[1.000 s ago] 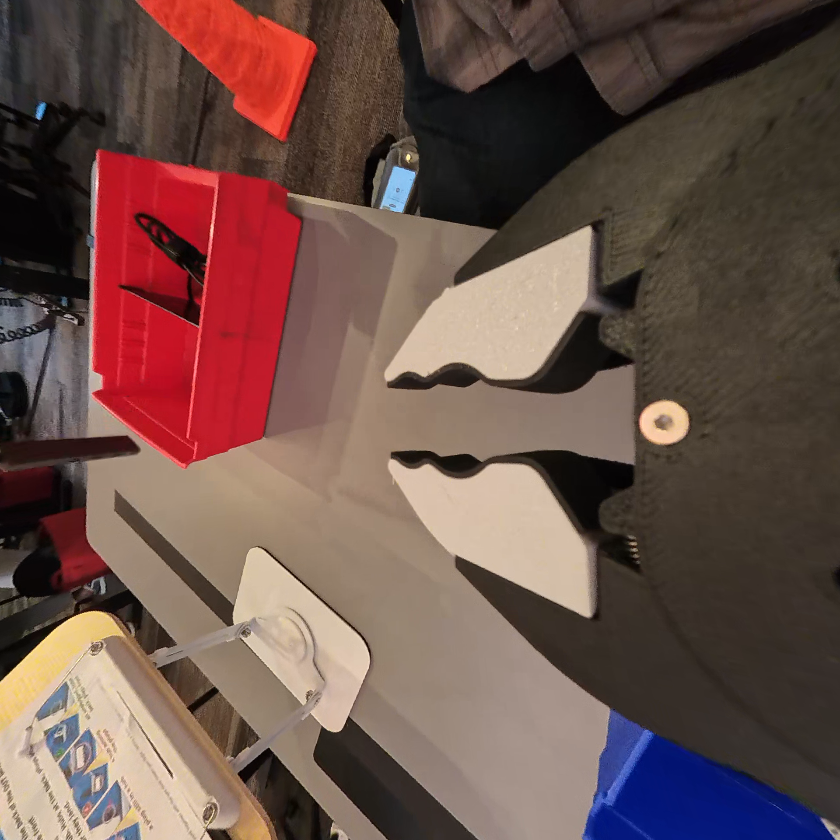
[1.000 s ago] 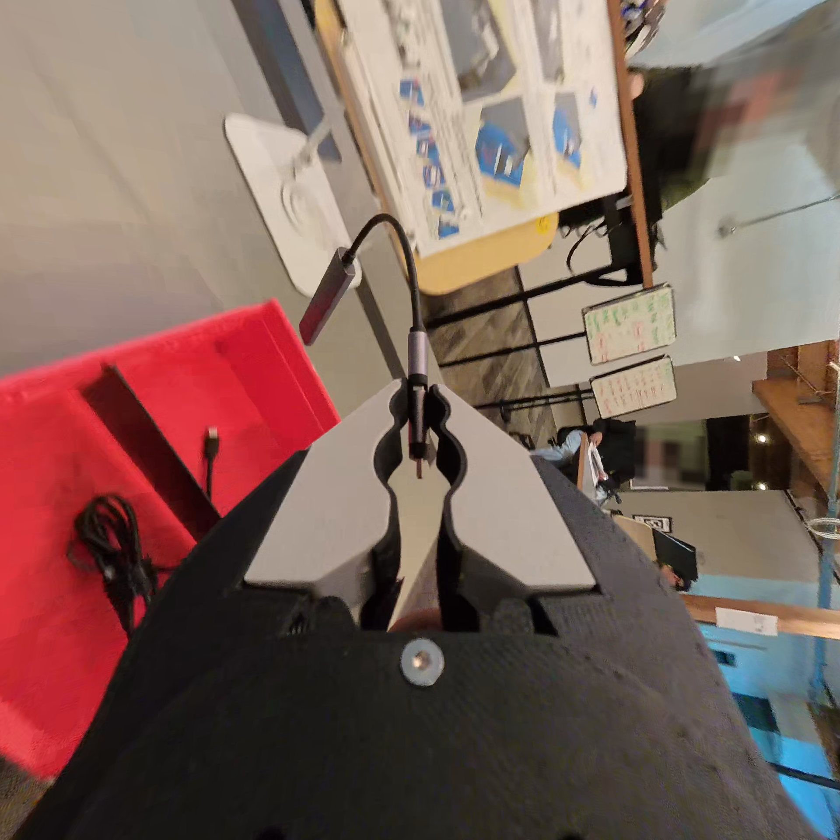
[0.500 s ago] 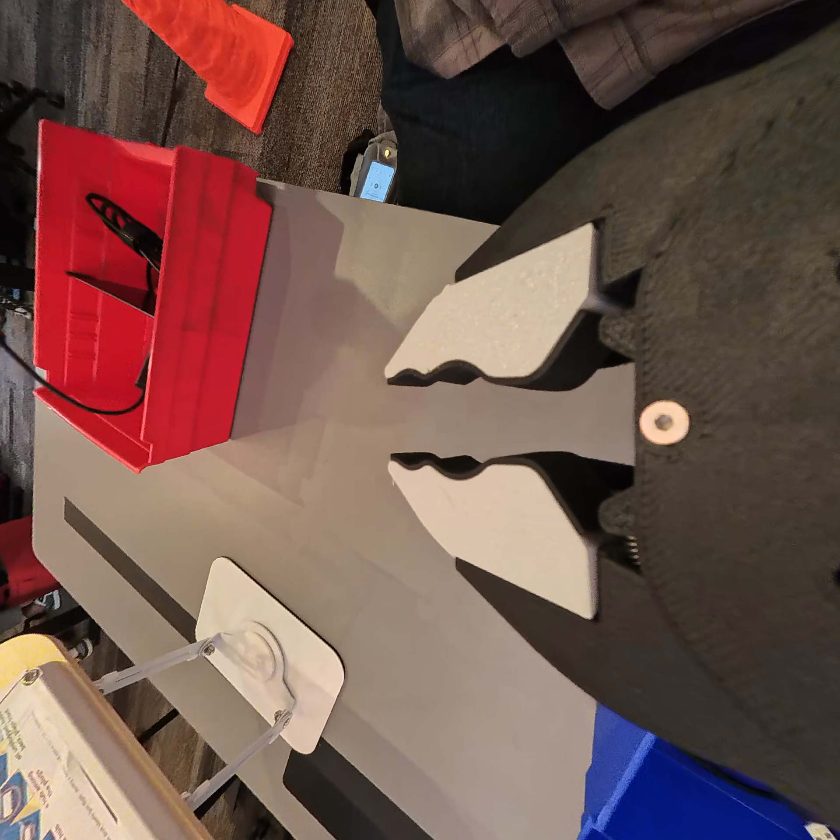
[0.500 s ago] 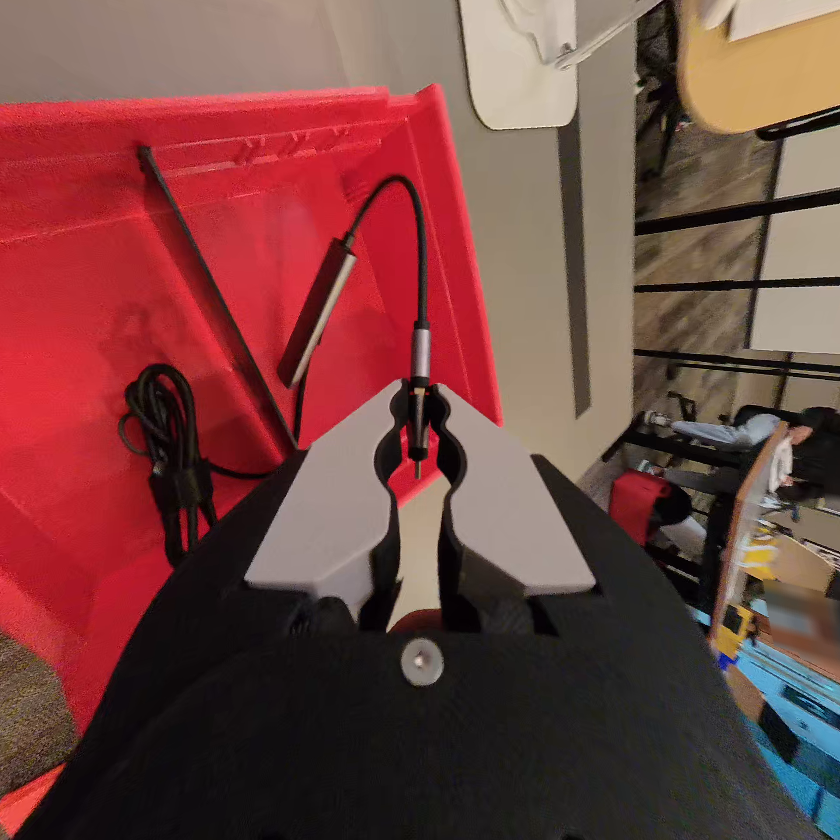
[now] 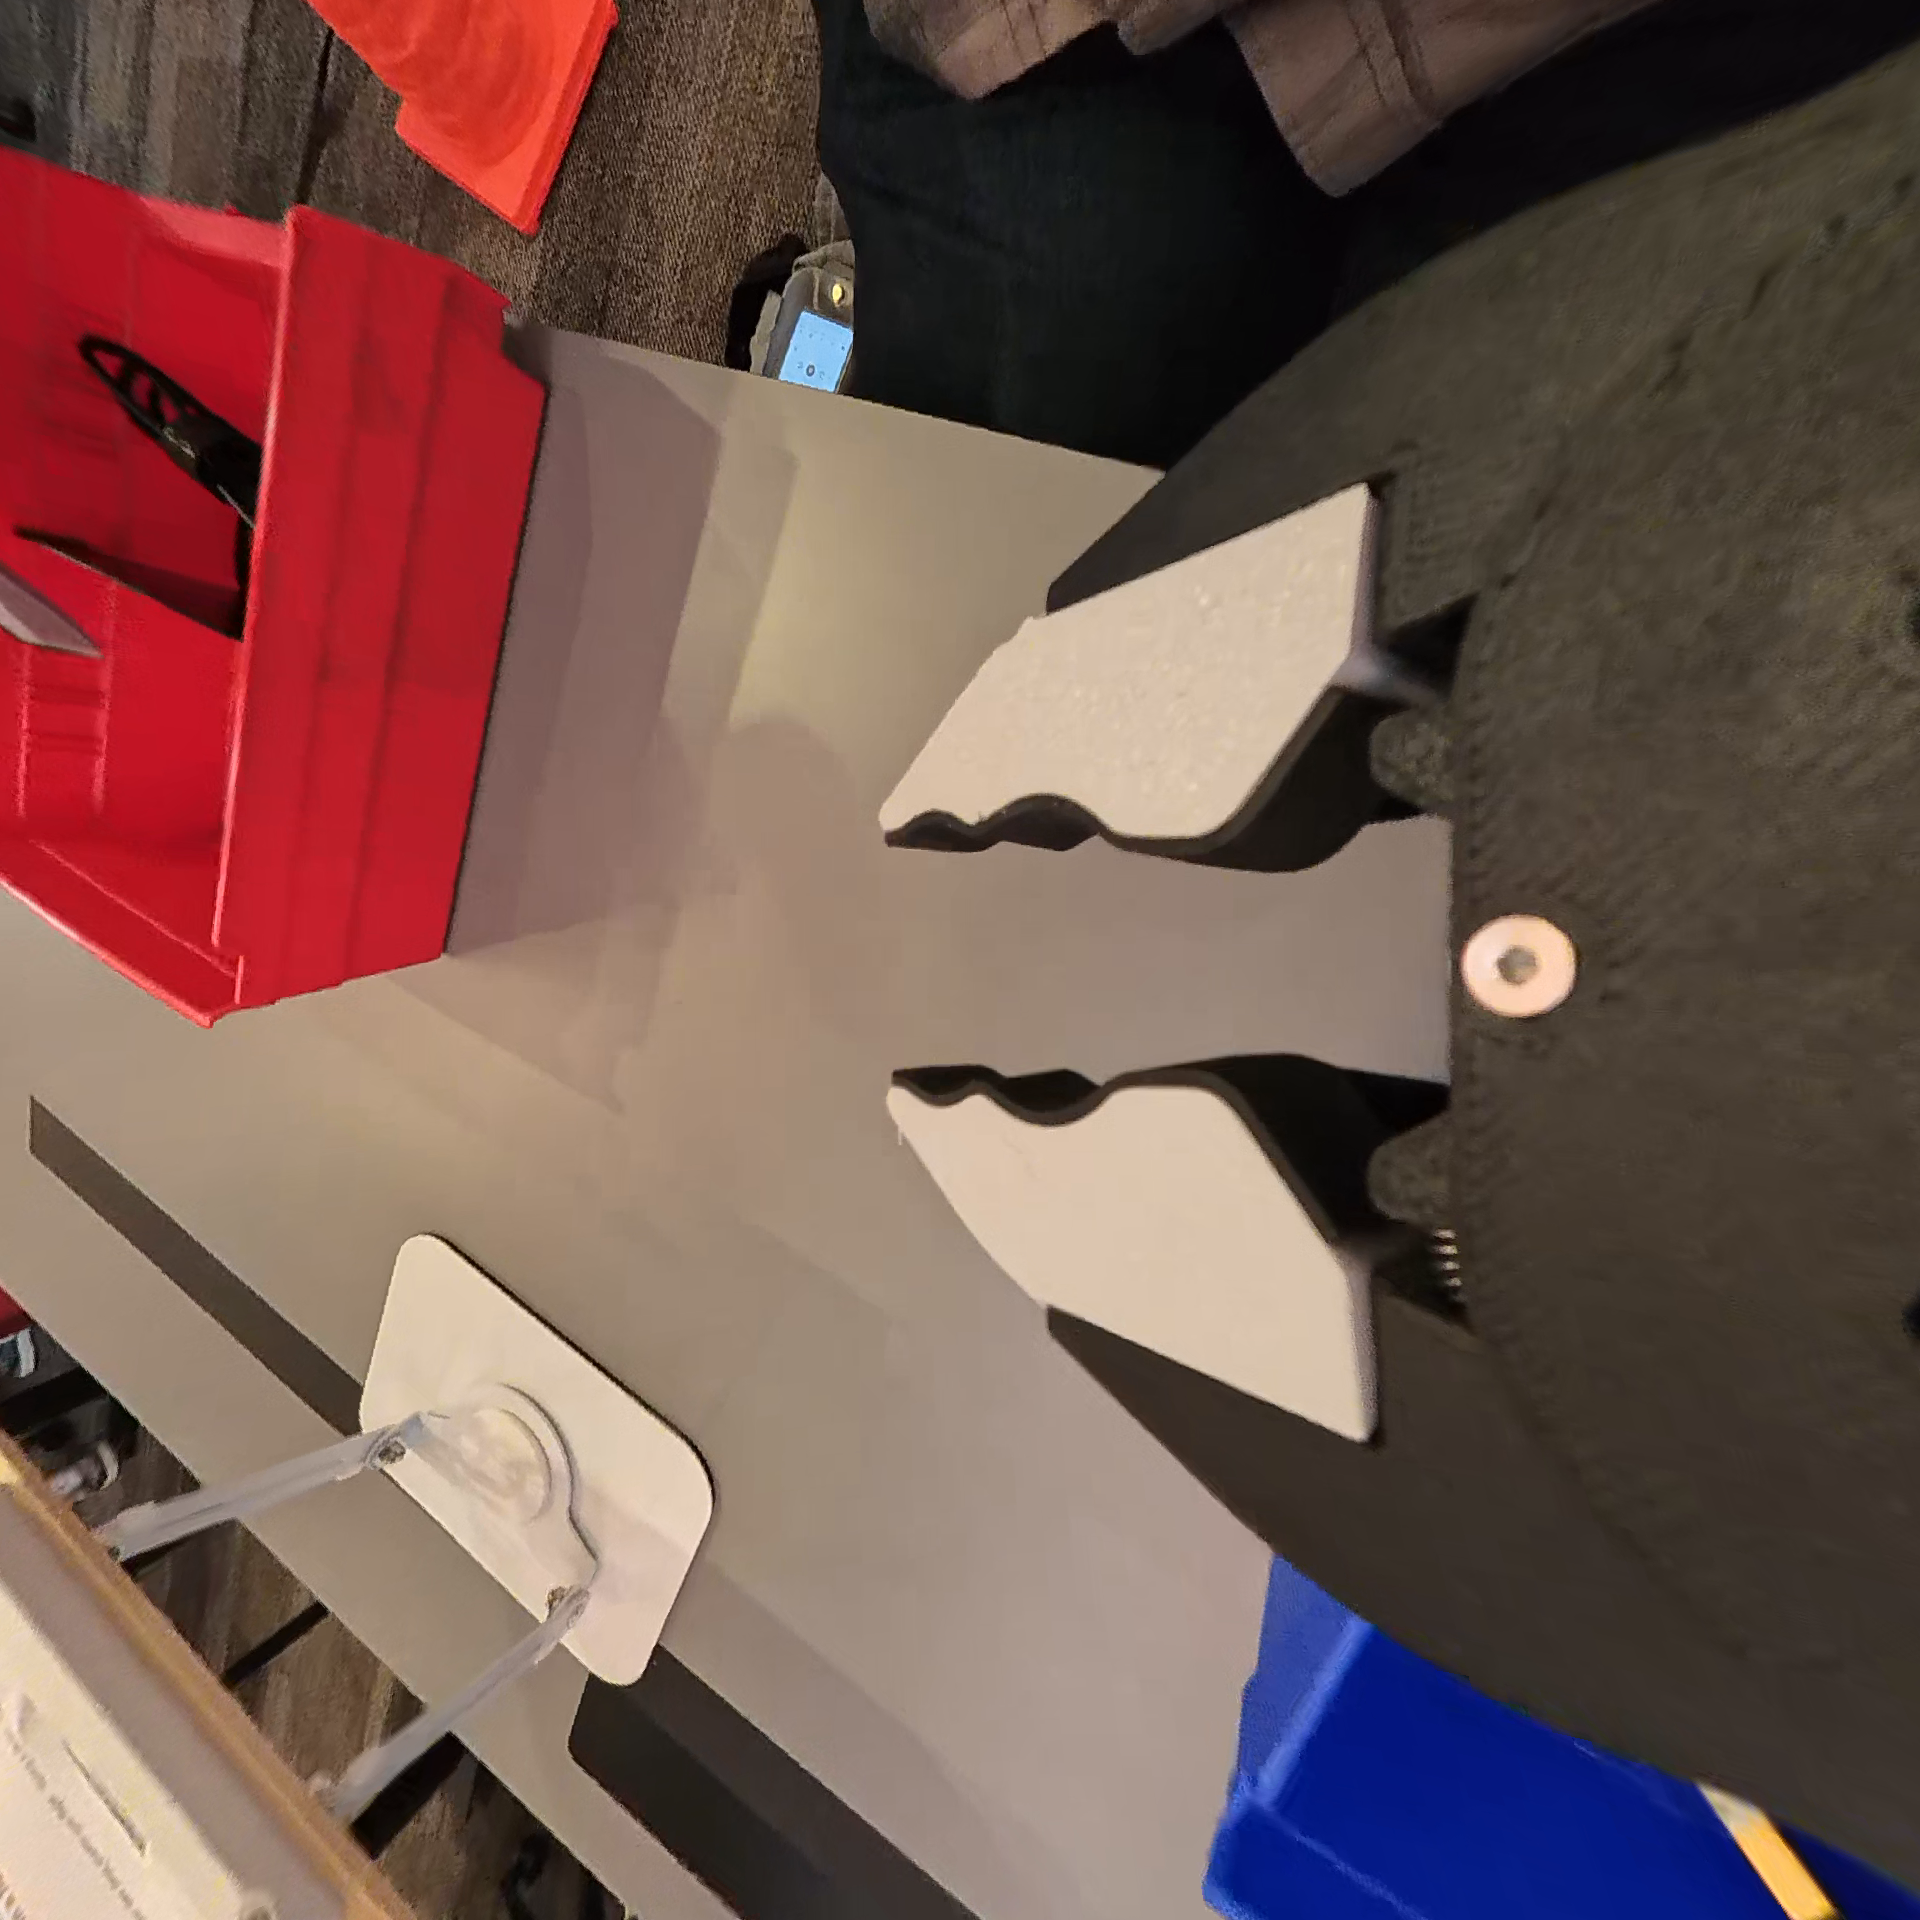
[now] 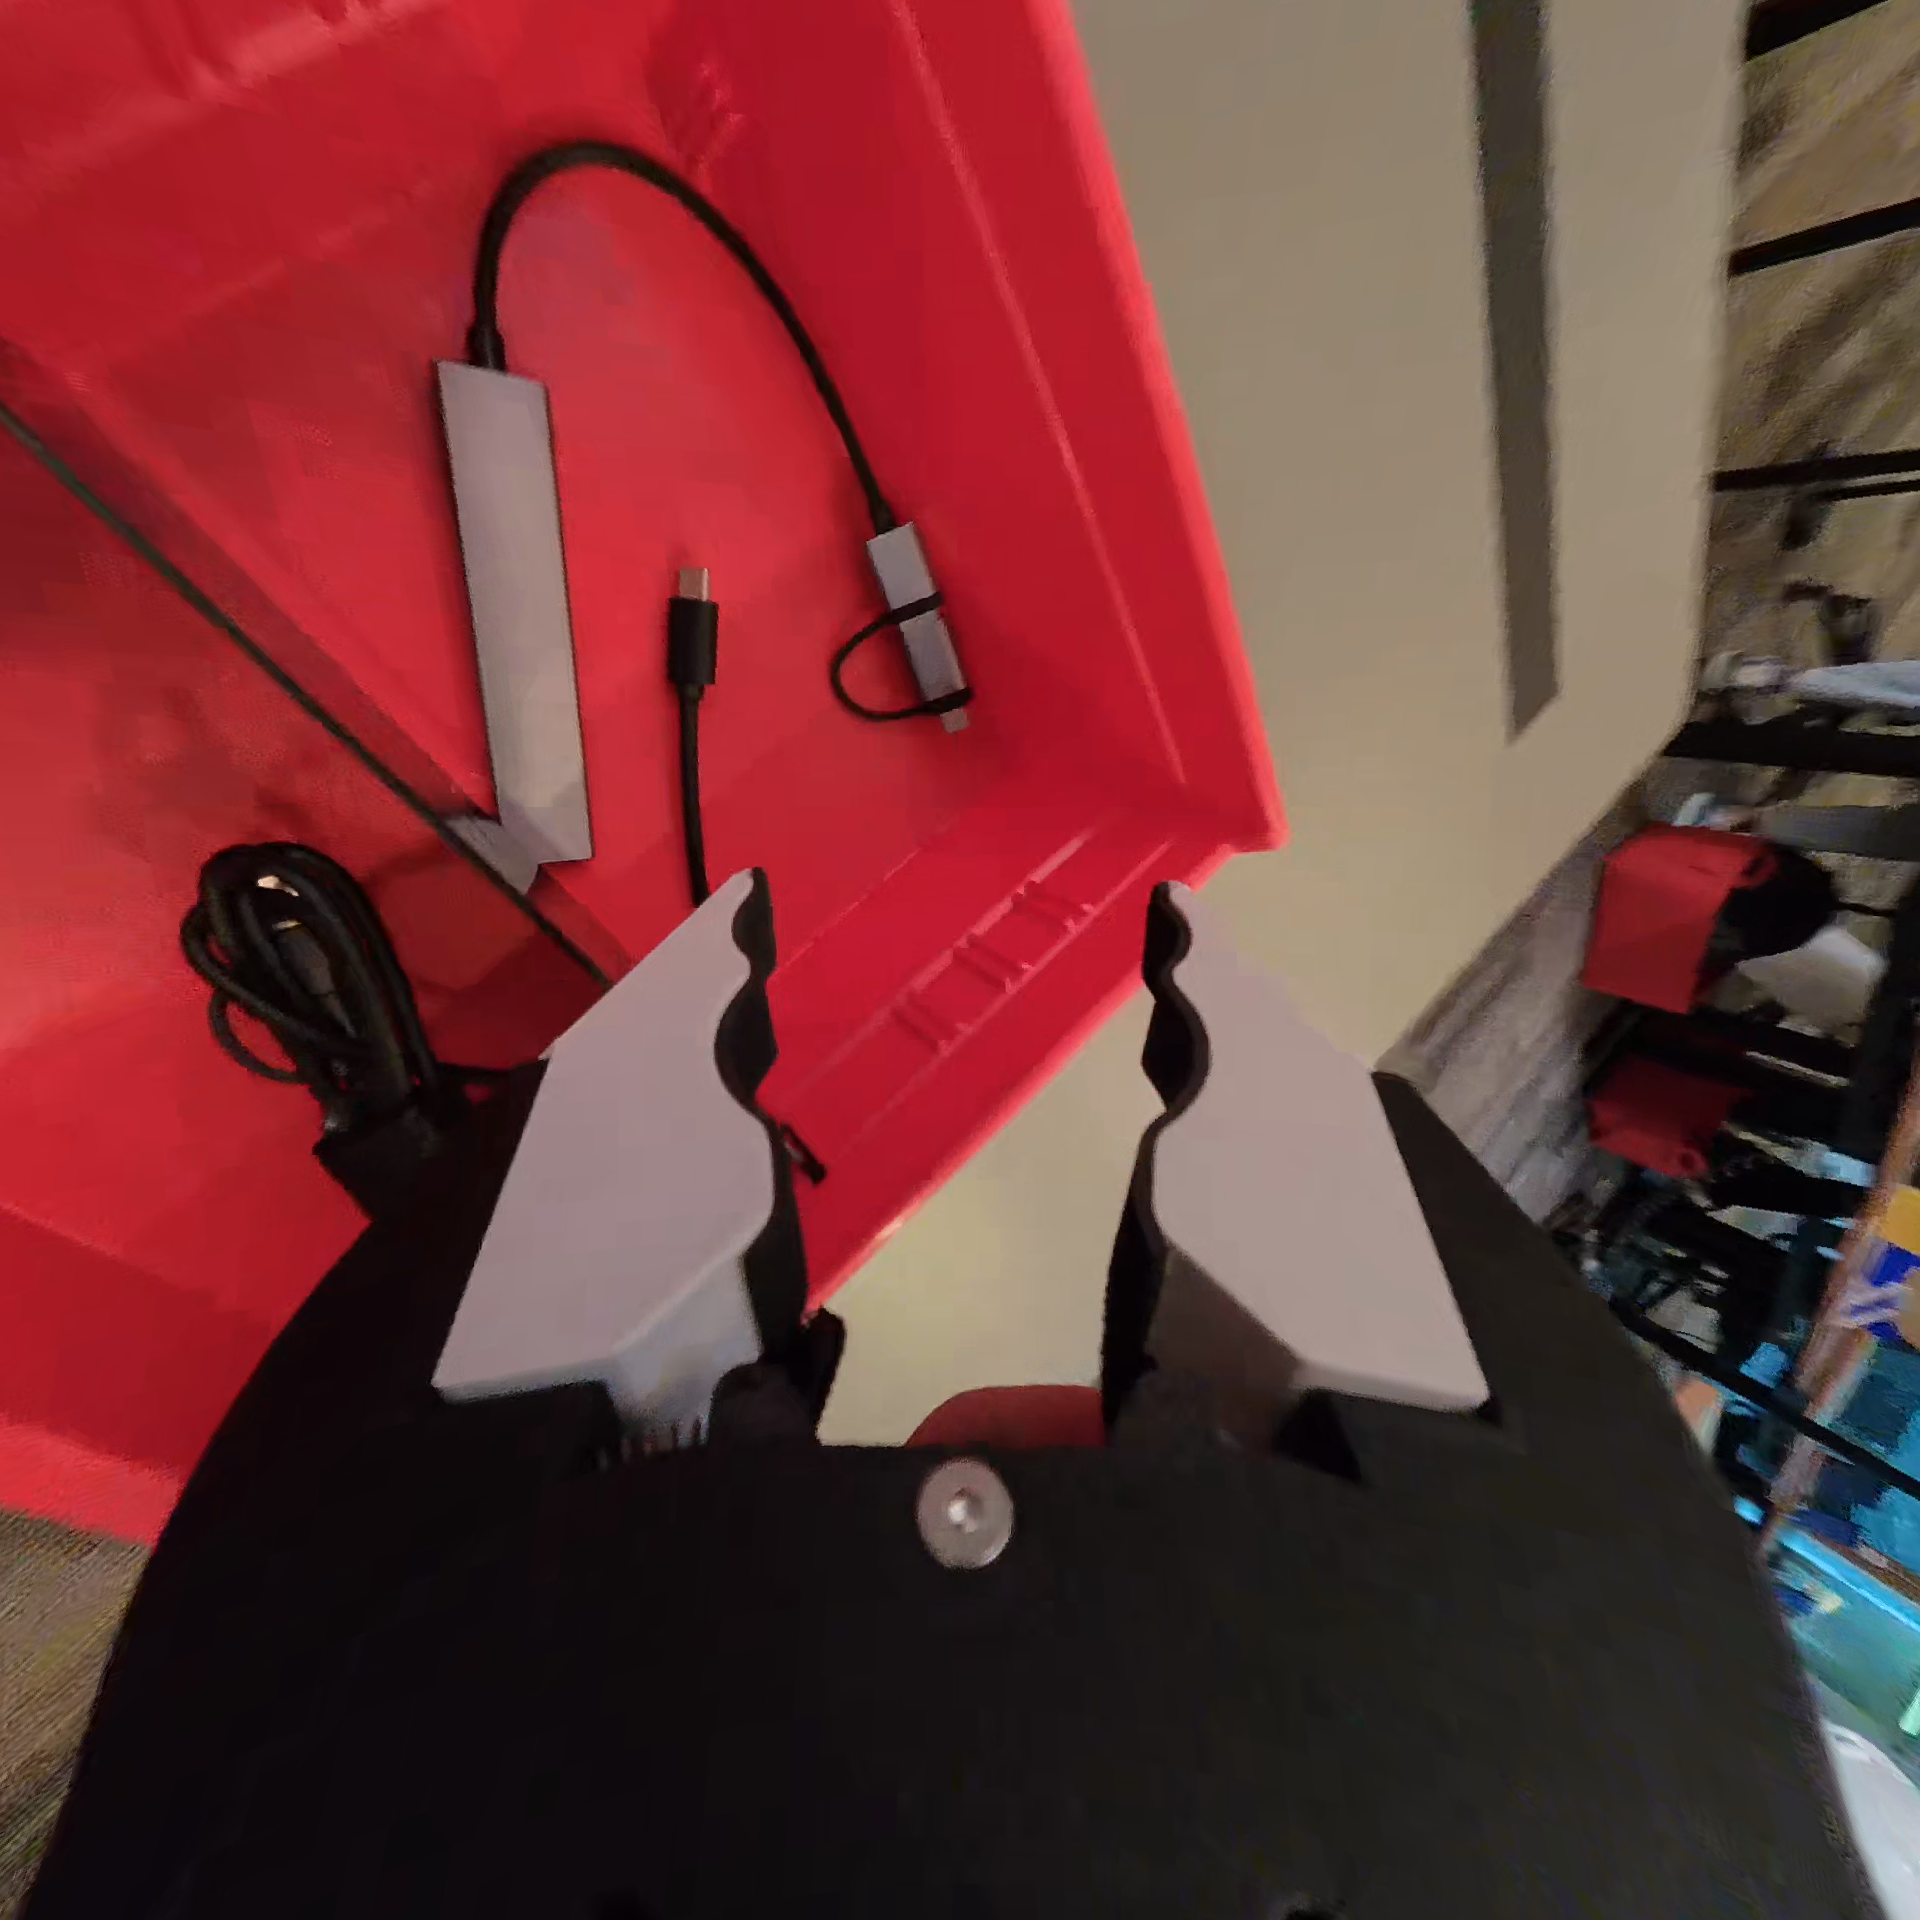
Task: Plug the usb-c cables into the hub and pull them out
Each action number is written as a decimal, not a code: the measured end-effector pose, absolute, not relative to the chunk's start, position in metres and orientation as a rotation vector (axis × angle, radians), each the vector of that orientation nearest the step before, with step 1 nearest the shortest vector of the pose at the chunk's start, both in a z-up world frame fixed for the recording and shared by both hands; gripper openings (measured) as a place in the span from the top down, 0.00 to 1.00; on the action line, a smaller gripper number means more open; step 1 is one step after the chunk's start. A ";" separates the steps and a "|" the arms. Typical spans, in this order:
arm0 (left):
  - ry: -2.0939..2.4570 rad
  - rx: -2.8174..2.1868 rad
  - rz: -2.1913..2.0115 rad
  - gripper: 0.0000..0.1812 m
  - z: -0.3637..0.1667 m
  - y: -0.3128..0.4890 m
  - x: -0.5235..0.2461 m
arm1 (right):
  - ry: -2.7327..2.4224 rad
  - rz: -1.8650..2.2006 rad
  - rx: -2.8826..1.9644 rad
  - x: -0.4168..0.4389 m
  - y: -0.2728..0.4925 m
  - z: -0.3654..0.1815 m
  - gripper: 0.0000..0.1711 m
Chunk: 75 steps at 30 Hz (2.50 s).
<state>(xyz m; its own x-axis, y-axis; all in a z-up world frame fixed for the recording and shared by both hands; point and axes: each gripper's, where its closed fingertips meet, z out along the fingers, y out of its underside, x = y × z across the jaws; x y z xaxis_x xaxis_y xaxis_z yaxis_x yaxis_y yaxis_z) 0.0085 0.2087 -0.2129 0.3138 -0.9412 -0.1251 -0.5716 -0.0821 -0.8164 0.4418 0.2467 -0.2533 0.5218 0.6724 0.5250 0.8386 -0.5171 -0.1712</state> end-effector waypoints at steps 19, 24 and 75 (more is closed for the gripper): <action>1.023 -2.024 0.257 0.75 -0.181 0.302 -0.216 | -1.264 -0.228 -1.828 0.242 0.171 -0.187 0.74; 1.113 -2.100 0.232 0.73 -0.211 0.299 -0.223 | -1.290 -0.181 -1.797 0.223 0.161 -0.195 0.75; 1.200 -1.690 0.434 0.94 -0.176 0.317 -0.231 | -1.367 -0.044 -1.669 0.161 0.153 -0.211 0.78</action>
<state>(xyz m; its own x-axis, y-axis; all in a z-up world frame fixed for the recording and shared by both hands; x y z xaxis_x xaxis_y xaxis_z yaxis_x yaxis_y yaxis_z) -0.2315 0.3172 -0.1765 0.4481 -0.5124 -0.7325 -0.8624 -0.0317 -0.5053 0.1607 0.1533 -0.2113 0.3759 0.7445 0.5517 0.7781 0.0697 -0.6242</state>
